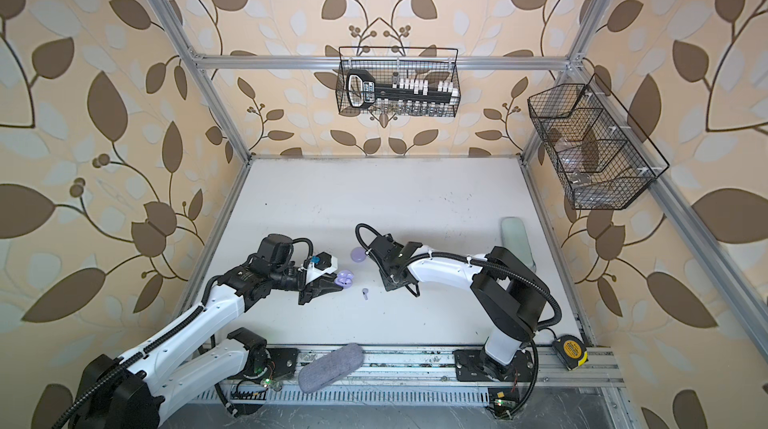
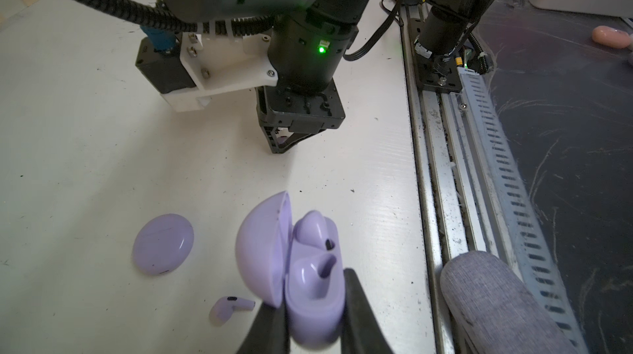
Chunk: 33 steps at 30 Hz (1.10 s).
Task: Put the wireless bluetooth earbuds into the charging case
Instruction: 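Lower the open right gripper around another lavender earbud on the table, then close the right gripper on the lavender earbud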
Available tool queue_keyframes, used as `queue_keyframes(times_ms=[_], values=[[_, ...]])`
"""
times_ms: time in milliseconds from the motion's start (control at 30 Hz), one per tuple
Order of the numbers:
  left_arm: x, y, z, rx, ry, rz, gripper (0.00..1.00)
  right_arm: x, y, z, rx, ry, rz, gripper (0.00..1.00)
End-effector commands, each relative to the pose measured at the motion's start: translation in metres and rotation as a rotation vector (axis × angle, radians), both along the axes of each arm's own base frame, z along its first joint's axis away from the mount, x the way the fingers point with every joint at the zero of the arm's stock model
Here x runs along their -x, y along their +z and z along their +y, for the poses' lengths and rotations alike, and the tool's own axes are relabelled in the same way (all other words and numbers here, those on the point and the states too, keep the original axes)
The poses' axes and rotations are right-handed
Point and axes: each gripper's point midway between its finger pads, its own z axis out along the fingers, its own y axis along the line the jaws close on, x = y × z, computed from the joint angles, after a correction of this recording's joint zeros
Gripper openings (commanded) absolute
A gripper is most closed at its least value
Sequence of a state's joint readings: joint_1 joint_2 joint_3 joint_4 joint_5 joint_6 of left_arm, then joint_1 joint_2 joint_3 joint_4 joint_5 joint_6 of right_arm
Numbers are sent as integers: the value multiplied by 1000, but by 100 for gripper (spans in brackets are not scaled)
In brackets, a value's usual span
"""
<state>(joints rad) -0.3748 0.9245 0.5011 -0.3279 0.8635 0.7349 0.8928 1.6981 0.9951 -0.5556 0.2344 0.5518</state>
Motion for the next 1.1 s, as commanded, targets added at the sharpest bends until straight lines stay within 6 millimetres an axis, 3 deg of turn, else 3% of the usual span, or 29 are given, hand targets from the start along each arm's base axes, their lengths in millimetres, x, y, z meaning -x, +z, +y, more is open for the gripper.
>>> queue_keyframes(times_ms=[0,1067], values=[[6,5,-4,22,-42,-19,1,4,-9,-2,27,17,20,31],[2,5,-5,20,-21,-13,1,8,-25,-11,74,29,58,24]])
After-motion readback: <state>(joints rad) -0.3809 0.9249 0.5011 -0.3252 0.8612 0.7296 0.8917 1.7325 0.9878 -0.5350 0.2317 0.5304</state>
